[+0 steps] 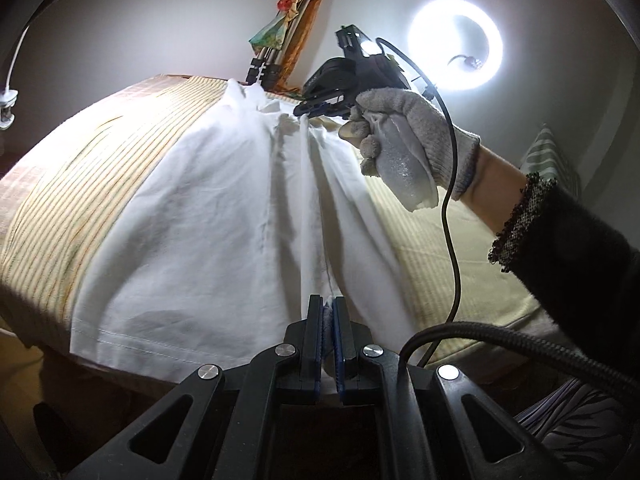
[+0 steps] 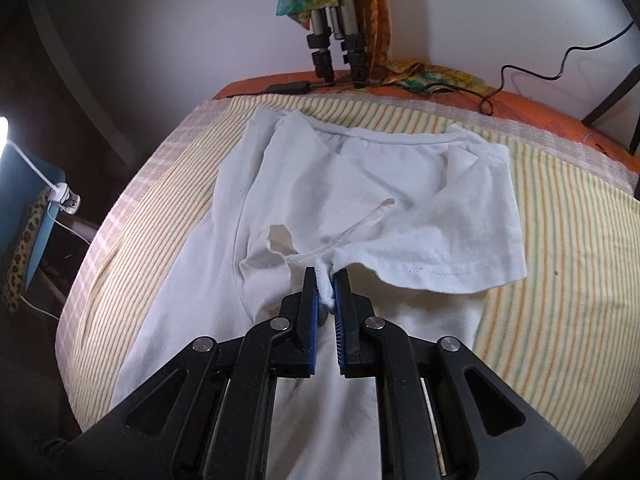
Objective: Fold small clothes
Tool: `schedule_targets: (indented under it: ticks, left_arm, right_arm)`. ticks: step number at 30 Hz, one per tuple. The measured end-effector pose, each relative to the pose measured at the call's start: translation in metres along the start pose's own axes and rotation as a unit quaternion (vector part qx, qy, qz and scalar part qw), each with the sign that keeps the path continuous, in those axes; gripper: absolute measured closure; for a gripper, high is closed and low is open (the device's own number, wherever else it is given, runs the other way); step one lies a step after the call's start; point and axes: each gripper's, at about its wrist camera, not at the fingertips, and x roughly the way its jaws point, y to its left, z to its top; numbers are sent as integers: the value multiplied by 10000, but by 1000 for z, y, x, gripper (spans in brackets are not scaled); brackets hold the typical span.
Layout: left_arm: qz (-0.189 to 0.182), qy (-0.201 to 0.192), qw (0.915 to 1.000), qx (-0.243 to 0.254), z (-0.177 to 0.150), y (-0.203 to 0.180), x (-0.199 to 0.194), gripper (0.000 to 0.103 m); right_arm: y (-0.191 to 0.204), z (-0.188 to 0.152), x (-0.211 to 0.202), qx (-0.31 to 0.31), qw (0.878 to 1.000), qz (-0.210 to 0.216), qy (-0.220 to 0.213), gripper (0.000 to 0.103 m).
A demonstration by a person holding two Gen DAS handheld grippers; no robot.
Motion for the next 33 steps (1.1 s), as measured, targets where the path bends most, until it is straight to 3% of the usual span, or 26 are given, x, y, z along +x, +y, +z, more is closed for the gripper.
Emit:
schedule_targets:
  ticks: [2, 5, 6, 8, 11, 13, 17, 23, 25, 26, 33]
  left_arm:
    - [25, 54, 10000, 17, 0, 0, 1, 101]
    - [32, 116, 9999, 54, 2, 3, -5, 80]
    - [12, 86, 9999, 71, 4, 3, -9, 78]
    - [-21, -27, 9999, 167, 6, 1, -25, 75]
    - [-12, -231, 9991, 359, 10, 0, -45, 72]
    - [66, -346, 9981, 508, 14, 1, -54, 72]
    - [114, -430, 9978, 482, 20, 10, -55, 72]
    - [104, -292, 9991, 273, 21, 24, -48, 73]
    - [139, -329, 9991, 209, 23, 30, -49, 73]
    - [154, -347, 9991, 169, 23, 33, -50, 73]
    - [240, -432, 9986, -179, 24, 59, -57, 74]
  right_arm:
    - [1, -4, 6, -66, 9999, 36, 147, 91]
    - [-8, -4, -8, 9, 9988, 431, 235, 68]
    - [-13, -3, -19, 75, 9978, 637, 165, 62]
    - [-29, 1, -51, 163, 9947, 1010, -145, 61]
    - [-71, 9, -90, 668, 9917, 844, -708, 60]
    - [-100, 10, -99, 1127, 9874, 738, -824, 60]
    - [-129, 7, -78, 1611, 9833, 627, -567, 60]
    - [-115, 17, -32, 1419, 9890, 356, -234, 60]
    - [-109, 22, -22, 1295, 9909, 356, -122, 70]
    - [-106, 24, -20, 1232, 9917, 354, -80, 95]
    - [-88, 58, -32, 1085, 9925, 535, -187, 99]
